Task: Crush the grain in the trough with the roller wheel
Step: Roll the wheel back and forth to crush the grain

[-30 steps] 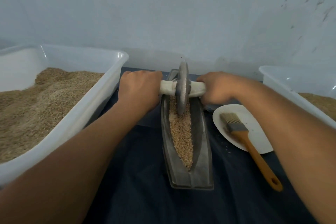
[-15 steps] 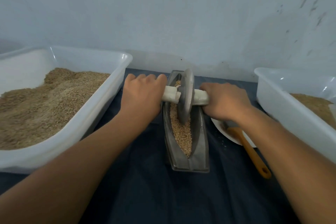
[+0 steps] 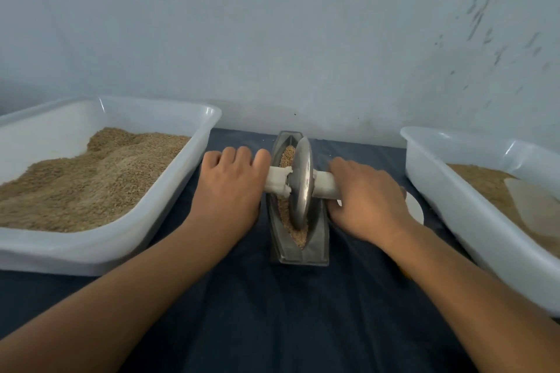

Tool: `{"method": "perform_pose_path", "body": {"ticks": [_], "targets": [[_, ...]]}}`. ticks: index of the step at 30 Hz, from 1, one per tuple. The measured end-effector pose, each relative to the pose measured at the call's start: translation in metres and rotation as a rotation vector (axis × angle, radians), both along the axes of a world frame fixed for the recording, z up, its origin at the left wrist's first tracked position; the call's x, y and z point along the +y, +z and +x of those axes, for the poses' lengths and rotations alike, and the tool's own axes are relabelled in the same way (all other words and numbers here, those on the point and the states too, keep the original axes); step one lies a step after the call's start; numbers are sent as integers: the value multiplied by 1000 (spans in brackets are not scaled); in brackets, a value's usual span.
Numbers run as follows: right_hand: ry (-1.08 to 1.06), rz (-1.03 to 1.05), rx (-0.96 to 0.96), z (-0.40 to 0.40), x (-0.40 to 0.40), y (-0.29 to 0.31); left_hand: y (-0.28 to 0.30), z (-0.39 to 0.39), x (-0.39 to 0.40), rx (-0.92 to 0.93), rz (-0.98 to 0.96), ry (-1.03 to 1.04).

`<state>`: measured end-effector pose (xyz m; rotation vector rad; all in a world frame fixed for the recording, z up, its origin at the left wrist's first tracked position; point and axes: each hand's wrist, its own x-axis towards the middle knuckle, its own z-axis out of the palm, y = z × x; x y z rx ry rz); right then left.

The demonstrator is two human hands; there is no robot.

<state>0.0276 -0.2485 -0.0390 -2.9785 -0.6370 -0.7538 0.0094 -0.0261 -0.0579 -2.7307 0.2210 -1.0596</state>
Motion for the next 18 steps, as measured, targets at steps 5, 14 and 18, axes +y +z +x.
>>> {"method": "perform_pose_path", "body": {"ticks": [5, 14, 18], "targets": [[-39, -45, -136, -12, 3, -4, -5, -12, 2, -41, 17, 3], [-8, 122, -246, -21, 2, -16, -9, -19, -1, -175, -25, -37], [-21, 74, -161, -9, 0, -14, -9, -9, 0, -144, -41, -49]]}}
